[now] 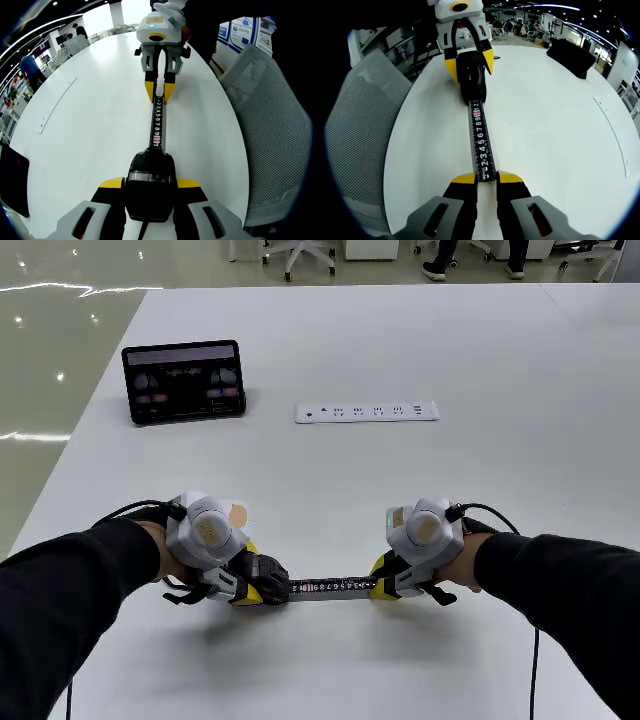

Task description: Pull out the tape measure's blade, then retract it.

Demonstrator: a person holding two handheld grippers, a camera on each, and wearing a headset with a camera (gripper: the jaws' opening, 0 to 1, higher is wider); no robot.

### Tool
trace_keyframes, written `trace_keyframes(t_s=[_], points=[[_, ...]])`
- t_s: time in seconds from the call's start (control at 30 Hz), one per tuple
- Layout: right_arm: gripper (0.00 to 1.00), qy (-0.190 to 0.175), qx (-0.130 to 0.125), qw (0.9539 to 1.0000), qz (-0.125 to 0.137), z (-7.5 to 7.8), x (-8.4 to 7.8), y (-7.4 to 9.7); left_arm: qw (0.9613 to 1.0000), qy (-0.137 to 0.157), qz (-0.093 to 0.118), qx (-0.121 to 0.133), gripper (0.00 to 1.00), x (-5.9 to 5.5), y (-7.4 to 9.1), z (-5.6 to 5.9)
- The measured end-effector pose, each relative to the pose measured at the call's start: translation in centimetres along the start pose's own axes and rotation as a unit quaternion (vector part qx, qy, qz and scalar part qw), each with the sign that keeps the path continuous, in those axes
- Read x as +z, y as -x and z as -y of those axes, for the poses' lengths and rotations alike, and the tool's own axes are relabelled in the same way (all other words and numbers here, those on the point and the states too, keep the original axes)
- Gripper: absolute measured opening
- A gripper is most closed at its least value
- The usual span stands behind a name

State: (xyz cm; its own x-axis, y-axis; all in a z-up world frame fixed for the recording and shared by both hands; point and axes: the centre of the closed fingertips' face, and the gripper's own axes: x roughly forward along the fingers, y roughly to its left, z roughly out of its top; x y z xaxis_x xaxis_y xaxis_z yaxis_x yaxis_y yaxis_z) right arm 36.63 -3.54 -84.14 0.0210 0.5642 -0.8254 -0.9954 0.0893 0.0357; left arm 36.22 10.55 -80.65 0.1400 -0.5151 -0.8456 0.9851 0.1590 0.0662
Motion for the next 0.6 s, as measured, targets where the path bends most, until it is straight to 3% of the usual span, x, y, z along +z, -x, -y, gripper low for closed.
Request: trace_keyframes(t_s=[0.6], points=[[0.08, -0.003, -0.003, 1.0000, -0.002, 0.3, -1.3, 0.8, 1.0000, 0.003, -0.001, 0.002, 0.32, 0.0, 0.0, 0.0]])
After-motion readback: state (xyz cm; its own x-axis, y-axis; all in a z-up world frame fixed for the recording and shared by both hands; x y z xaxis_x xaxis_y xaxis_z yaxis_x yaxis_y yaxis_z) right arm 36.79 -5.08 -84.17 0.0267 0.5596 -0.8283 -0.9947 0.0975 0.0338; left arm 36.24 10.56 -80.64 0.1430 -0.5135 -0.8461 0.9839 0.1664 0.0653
